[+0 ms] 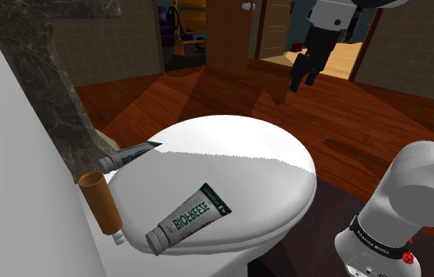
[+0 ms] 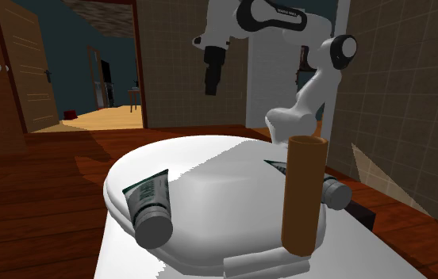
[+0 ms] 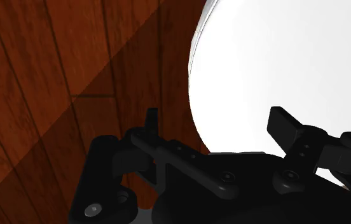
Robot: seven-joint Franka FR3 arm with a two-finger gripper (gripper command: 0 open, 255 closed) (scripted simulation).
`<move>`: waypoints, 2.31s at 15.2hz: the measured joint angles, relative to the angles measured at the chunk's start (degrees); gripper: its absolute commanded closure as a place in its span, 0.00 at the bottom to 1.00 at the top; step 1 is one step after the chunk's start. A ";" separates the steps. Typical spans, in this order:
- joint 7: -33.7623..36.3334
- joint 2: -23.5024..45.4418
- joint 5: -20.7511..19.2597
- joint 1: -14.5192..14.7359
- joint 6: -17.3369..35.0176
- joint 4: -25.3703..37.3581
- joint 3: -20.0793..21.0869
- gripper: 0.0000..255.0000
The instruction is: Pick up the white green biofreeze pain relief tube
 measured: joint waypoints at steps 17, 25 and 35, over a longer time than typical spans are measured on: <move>43.67 11.46 13.88 -2.78 -3.69 7.78 24.10 0.00; 68.53 27.85 15.84 -6.03 -2.35 20.38 36.32 0.00; 101.21 56.94 5.74 -3.52 -3.09 44.45 44.85 0.00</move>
